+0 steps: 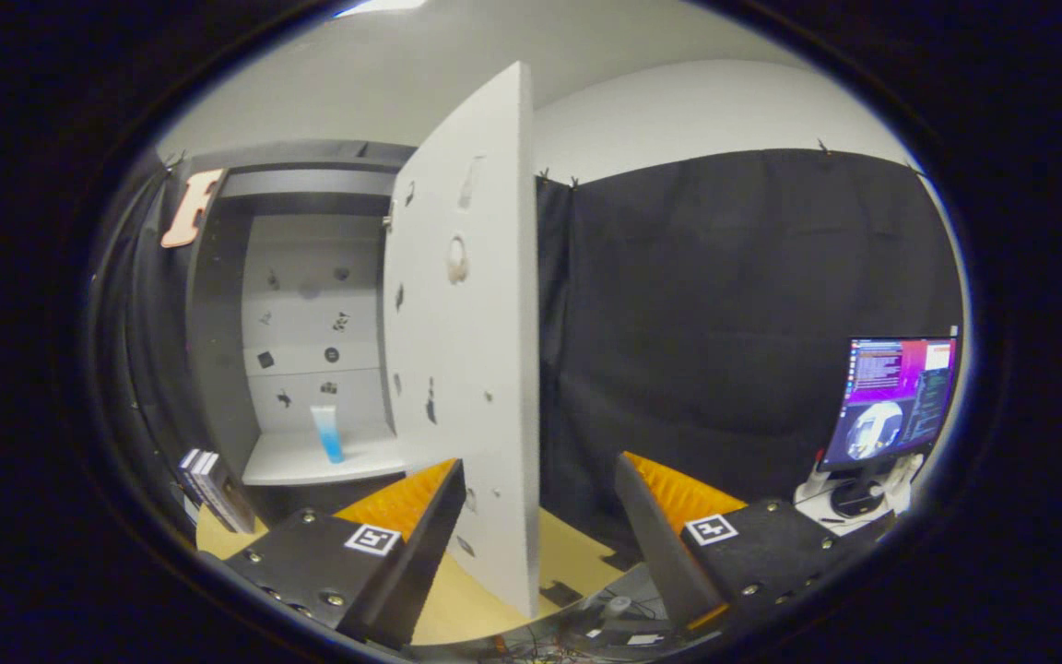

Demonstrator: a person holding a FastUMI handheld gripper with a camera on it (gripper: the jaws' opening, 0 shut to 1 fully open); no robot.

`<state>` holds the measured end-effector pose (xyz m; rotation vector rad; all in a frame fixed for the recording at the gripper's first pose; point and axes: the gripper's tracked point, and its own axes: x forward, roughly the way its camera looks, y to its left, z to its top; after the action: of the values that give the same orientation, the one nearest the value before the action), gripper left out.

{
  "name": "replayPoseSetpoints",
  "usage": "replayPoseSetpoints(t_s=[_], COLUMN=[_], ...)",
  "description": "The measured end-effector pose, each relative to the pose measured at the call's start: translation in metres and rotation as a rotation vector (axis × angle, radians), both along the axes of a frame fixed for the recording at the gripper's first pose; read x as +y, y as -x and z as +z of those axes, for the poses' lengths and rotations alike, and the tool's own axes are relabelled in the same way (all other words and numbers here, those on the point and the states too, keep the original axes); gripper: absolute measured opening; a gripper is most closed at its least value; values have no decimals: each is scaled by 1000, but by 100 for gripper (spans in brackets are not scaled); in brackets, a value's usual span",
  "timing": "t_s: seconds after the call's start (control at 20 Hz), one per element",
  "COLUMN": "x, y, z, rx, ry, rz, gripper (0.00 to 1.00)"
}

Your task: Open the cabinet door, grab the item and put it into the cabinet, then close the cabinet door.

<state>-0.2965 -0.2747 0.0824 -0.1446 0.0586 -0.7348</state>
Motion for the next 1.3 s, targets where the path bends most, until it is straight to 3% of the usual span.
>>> replayPoseSetpoints(t_s=[0.25,0.4,0.7,0.85,1.05,1.3], x=[-51,-62,-64,-55,-56,-45], y=[14,4,-11,-19,-18,-23], z=[-1,-6,-13,-19,-14,-19], rx=[-5,2,14,23,51,57], ry=[-16,-25,-43,-84,-30,-52], rz=[-114,-129,-117,-72,-82,-48], gripper=[97,97,95,95,83,83])
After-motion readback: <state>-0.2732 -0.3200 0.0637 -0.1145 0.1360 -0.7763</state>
